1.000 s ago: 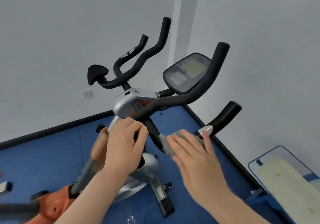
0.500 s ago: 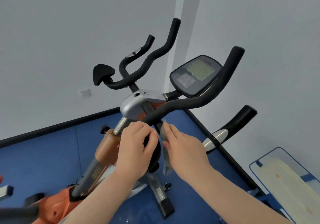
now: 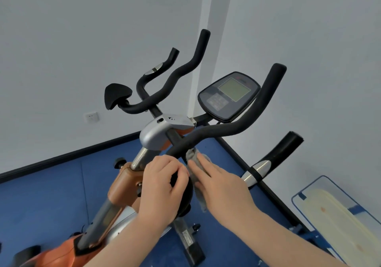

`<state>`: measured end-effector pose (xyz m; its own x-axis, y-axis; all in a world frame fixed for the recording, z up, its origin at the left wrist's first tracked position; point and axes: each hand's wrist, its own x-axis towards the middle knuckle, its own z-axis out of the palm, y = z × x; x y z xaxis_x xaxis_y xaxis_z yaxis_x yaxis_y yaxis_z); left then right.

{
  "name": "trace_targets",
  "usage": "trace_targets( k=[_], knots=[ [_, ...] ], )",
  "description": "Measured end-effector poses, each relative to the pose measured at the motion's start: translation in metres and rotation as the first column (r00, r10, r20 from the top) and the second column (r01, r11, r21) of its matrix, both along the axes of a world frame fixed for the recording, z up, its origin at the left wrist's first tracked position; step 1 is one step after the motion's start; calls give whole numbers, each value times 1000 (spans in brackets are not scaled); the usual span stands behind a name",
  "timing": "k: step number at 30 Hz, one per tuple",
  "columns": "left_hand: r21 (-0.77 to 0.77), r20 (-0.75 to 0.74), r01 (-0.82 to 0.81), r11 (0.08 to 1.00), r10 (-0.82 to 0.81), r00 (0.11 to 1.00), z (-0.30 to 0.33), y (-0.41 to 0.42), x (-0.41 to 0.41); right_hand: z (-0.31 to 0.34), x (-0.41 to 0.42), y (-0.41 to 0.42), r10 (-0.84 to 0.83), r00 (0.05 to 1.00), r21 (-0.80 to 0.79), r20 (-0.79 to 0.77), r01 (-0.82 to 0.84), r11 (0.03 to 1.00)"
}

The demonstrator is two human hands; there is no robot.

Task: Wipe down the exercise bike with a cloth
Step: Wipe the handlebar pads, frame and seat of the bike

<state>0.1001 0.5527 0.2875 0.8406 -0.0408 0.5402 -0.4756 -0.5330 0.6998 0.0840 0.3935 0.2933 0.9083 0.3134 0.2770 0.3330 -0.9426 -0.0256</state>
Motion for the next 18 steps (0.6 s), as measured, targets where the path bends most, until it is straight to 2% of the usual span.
trace_targets(
  k=[3, 6, 10, 13, 15, 18],
  knots=[
    [-7, 3, -4, 1000, 4, 1000, -2, 0, 2, -2, 15, 9, -59, 998, 60, -26, 61, 996],
    [-4, -9, 8, 1000, -8, 1000, -3, -1, 0, -2, 5, 6, -94, 994, 44, -55, 96, 994],
    [8, -31, -7, 1000, 7, 999, -3, 0, -1, -7, -10, -10, 22, 996, -86, 85, -14, 996],
    [4, -11, -9, 1000, 9, 1000, -3, 0, 2, -7, -2, 7, -133, 972, -11, 193, 138, 990],
    [18, -11, 16, 1000, -16, 1000, -3, 0, 2, -13, -6, 16, -219, 955, 58, 198, 211, 976],
    [45, -36, 26, 999, -25, 999, -1, 1, 0, -22, -26, -7, -81, 965, -59, 248, 99, 993]
  ],
)
